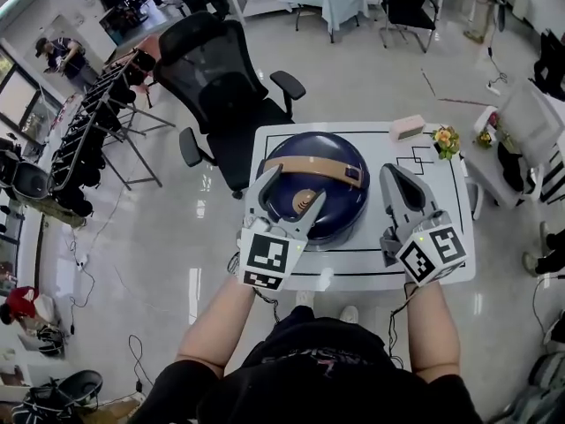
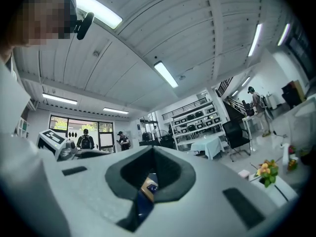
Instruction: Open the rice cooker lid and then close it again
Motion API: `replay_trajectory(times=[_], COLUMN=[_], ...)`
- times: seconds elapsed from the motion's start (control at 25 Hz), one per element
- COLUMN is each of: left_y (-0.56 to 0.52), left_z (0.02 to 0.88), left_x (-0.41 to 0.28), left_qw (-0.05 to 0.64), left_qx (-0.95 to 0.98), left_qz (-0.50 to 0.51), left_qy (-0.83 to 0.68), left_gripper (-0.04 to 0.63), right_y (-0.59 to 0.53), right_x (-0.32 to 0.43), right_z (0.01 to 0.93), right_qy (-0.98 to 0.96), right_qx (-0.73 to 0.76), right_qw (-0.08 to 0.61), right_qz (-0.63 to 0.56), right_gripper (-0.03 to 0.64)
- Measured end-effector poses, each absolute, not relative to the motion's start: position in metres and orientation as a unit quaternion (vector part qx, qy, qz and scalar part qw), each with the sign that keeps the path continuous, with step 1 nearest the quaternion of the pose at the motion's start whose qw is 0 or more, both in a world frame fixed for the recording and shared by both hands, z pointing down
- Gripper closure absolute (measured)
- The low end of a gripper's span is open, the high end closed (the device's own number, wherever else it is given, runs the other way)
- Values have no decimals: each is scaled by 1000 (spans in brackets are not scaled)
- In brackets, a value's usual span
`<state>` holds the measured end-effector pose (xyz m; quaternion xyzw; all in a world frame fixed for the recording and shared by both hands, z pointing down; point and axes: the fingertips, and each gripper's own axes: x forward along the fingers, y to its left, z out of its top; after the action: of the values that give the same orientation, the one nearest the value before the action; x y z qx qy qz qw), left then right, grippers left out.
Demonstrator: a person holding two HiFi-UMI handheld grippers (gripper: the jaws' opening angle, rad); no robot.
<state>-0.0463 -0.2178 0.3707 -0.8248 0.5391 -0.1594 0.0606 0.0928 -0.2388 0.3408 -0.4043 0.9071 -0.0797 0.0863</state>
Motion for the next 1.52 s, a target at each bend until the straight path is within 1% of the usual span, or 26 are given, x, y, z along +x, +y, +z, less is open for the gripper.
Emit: replay_trajectory(times=[0.2, 0.44, 0.76, 0.92, 1.08, 1.28, 1.52], left_y=[-236, -253, -270, -272, -271, -279, -285], left_z=[385, 405, 420, 423, 428, 435, 441], left_x=[-50, -45, -33, -25, -19, -16, -10], left_qw=[81, 137, 195, 213, 236, 273, 293], left_qx=[-830, -827, -814, -813, -808, -787, -777], left_qz=[-198, -274, -332, -355, -385, -418, -437], left_qy=[515, 471, 435, 408, 378, 364, 346], left_gripper=[261, 261, 264, 284, 328, 344, 357], right_y=[-253, -267, -279, -281, -282, -284, -287], right_x=[85, 70, 57, 52, 50, 49, 45], right_z=[353, 373, 397, 402, 408, 415, 425], right_qy=[900, 898, 892, 890, 888, 885, 885], right_qx=[-420, -423, -426, -429, -432, -434, -429], right_qw=[68, 26, -11, -20, -32, -42, -56], right_qz=[-92, -117, -147, -152, -155, -162, -173], right_gripper=[615, 615, 615, 615, 615, 615, 615])
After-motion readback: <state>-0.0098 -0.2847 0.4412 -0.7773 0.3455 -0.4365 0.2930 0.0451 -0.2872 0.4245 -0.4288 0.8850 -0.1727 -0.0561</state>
